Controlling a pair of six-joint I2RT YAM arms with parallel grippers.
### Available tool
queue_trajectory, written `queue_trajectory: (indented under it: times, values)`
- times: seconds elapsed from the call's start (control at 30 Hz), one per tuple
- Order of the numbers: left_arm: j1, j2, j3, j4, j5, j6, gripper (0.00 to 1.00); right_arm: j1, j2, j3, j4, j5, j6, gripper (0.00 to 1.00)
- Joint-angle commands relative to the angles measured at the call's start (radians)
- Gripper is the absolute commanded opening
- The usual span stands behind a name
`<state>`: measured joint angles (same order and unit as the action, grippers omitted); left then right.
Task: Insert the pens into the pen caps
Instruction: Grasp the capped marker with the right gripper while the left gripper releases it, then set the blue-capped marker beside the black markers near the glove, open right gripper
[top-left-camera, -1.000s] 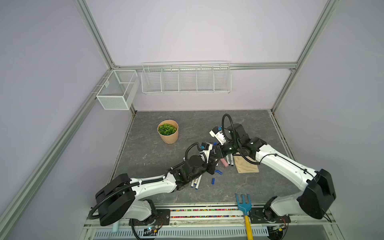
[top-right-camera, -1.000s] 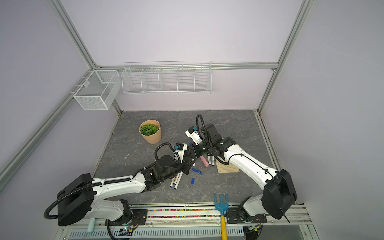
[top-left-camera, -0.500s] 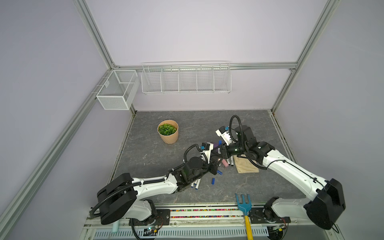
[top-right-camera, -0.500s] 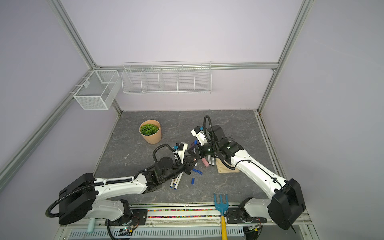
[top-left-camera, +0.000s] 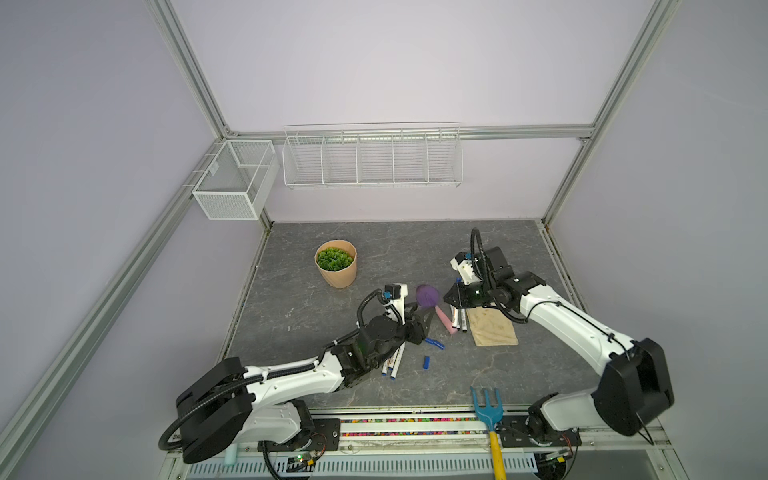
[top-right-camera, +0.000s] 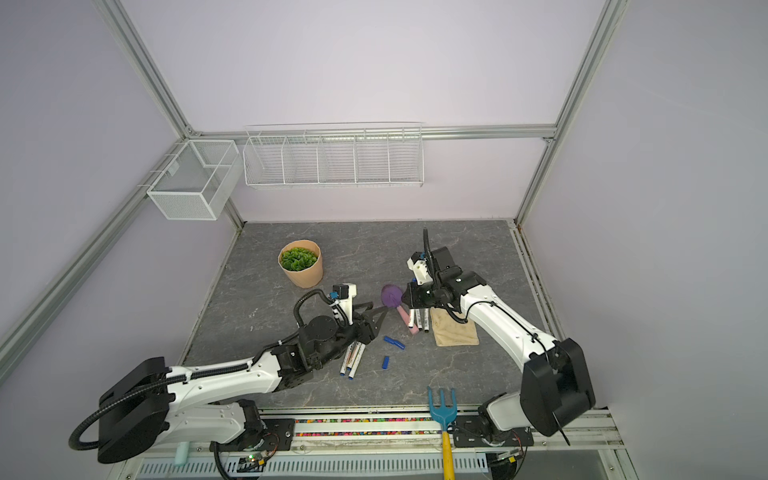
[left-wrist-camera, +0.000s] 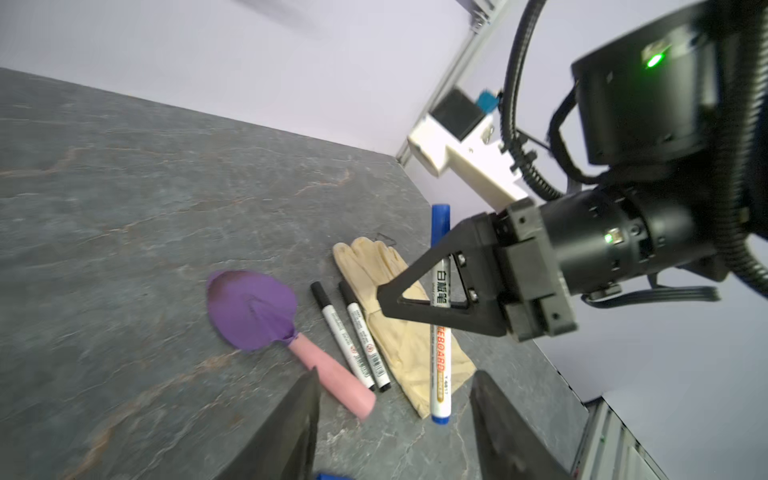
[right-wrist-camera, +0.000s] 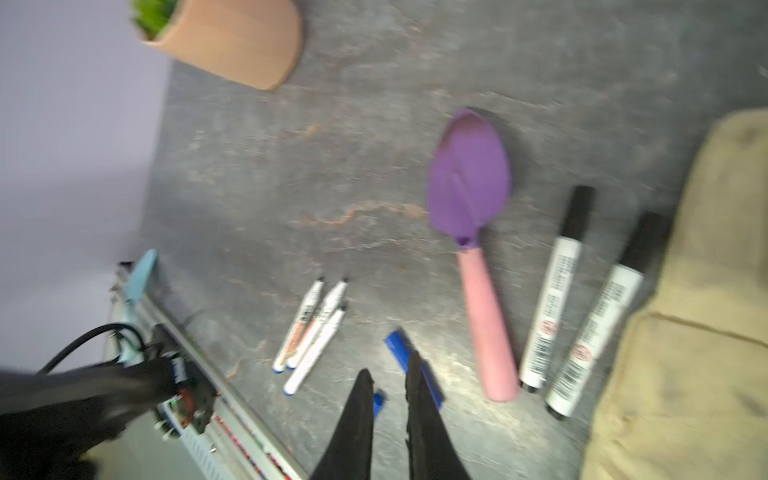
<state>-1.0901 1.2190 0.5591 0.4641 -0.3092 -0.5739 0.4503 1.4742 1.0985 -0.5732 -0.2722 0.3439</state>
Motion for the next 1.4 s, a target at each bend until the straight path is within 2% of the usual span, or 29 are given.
queue_trajectory:
  times: [0.0, 0.1, 0.2, 0.33, 0.43, 0.5, 0.7, 0.87, 1.03, 1.2, 1.37]
  values:
    - [0.006, -0.068, -0.006, -0.278, -0.167, -0.072, 0.57, -0.036, 0.093, 0.026, -0.130, 0.168, 0.002, 0.09]
    - [0.005, -0.115, -0.003, -0.460, -0.240, -0.104, 0.57, -0.057, 0.179, 0.049, -0.143, 0.248, -0.006, 0.09]
    - [0.004, -0.158, -0.019, -0.550, -0.272, -0.128, 0.57, -0.074, 0.258, 0.077, -0.149, 0.310, -0.013, 0.10]
    - [0.004, -0.207, -0.060, -0.570, -0.291, -0.165, 0.57, -0.086, 0.339, 0.109, -0.162, 0.334, -0.008, 0.14]
    - [0.004, -0.225, -0.085, -0.572, -0.296, -0.188, 0.59, -0.085, 0.344, 0.106, -0.148, 0.334, 0.010, 0.24]
    - [0.004, -0.224, -0.089, -0.581, -0.295, -0.198, 0.59, -0.085, 0.324, 0.099, -0.140, 0.340, 0.023, 0.29]
    - [0.004, -0.180, -0.090, -0.595, -0.246, -0.199, 0.60, -0.085, 0.231, 0.073, -0.119, 0.372, 0.032, 0.35]
    - [0.004, -0.132, -0.088, -0.608, -0.184, -0.195, 0.60, -0.084, 0.086, 0.013, -0.046, 0.370, 0.047, 0.37]
    - [0.008, -0.084, -0.097, -0.579, -0.111, -0.179, 0.60, -0.068, -0.062, -0.042, 0.029, 0.313, 0.058, 0.39]
    - [0.050, -0.021, -0.088, -0.598, -0.027, -0.185, 0.58, -0.060, -0.118, -0.055, 0.034, 0.298, 0.061, 0.39]
    - [0.061, 0.051, -0.037, -0.651, -0.008, -0.183, 0.55, -0.056, -0.150, -0.071, 0.047, 0.288, 0.061, 0.39]
